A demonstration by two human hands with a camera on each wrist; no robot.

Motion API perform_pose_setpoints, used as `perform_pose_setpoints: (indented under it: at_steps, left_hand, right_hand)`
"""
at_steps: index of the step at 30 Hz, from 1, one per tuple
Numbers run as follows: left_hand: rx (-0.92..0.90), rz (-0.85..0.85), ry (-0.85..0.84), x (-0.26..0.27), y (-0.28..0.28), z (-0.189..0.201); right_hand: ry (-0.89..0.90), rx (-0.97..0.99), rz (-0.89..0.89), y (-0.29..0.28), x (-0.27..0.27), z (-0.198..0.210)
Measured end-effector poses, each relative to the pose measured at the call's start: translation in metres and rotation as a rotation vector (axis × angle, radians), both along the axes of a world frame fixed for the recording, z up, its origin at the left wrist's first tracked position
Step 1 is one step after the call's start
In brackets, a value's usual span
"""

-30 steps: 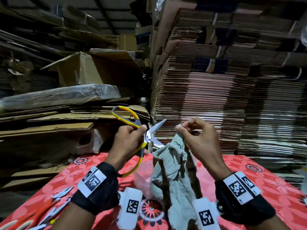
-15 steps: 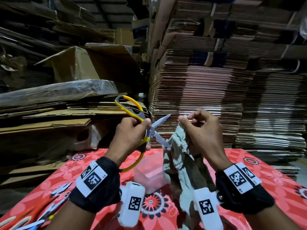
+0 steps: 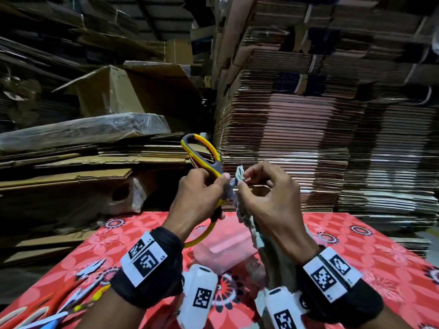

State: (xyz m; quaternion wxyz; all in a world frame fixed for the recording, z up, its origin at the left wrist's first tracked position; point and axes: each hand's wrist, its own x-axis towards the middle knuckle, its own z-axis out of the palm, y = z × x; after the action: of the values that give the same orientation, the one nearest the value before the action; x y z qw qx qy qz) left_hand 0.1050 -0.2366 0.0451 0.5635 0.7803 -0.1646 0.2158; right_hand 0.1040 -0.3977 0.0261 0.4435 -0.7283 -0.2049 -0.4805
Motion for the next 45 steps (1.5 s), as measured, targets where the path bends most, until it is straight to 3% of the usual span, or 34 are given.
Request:
perform_pose_setpoints:
  at_steps: [4, 14, 22, 32, 40, 45]
  left_hand:
    - [0.017, 0.030, -0.013, 0.000, 0.004, 0.001]
    - [0.089, 0.088, -0.094, -0.001, 0.000, 0.000]
    - [0.131, 0.065, -0.088, -0.004, 0.000, -0.001]
    - [0.137, 0.087, -0.090, -0.006, -0.002, -0.005]
    - [0.133, 0.059, -0.089, -0.005, -0.003, -0.007]
    - [0.150, 0.073, -0.102, -0.006, -0.001, -0.005]
  right_hand:
    - [-0.036, -0.054, 0.037, 0.001, 0.002, -0.006]
    - [-0.137, -0.105, -0.069, -0.001, 0.006, -0.012]
    - [-0.001, 0.038, -0.050, -0.018, 0.015, -0.001]
    - [-0.100, -0.131, -0.011, 0.003, 0.007, -0.016]
    - [0.015, 0.051, -0.075, -0.029, 0.020, -0.001]
    - [-0.071, -0.032, -0.037, -0.006, 0.009, -0.011]
